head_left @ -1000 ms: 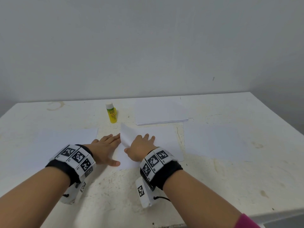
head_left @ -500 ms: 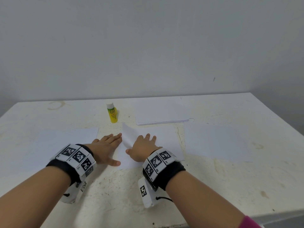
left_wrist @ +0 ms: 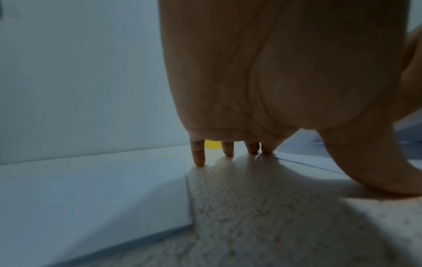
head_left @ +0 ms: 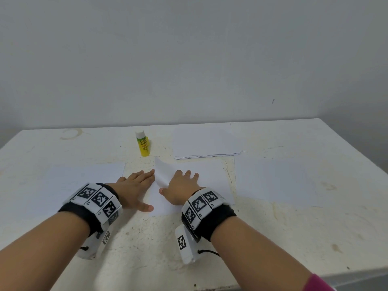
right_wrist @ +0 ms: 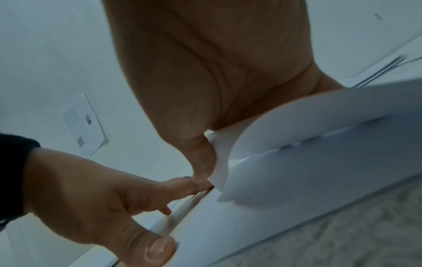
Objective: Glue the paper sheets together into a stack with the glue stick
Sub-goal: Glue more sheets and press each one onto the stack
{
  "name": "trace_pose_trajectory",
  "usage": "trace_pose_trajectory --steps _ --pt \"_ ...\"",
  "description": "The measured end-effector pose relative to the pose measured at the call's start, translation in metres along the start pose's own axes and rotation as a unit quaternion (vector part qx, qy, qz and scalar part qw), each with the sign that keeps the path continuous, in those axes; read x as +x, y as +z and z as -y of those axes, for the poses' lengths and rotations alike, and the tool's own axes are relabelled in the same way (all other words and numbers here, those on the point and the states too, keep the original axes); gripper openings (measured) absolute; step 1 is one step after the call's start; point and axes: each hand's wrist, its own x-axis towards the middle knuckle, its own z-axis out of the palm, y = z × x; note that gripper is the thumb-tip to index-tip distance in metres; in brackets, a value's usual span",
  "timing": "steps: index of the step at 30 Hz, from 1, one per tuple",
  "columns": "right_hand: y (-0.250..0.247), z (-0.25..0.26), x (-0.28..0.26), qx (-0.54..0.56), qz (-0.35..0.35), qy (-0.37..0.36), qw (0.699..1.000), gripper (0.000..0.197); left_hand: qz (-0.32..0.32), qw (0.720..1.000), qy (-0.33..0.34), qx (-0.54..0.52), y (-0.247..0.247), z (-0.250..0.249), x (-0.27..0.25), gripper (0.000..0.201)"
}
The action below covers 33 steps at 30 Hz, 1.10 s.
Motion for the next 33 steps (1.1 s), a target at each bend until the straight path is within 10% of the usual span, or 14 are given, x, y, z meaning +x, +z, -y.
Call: trace_pose_trajectory --steps 21,33 --pt "-0.014 -0.003 -0.013 -0.062 0.001 -0.07 0.996 0.058 -0.012 0.999 -0.01 -0.05 0.004 0.006 0.005 0.118" --pt "-0.015 -0.006 -0.006 -0.093 0.016 -0.089 0.992 0.074 0.006 0.999 -0.026 -0.044 0.006 0.006 0.007 0.112"
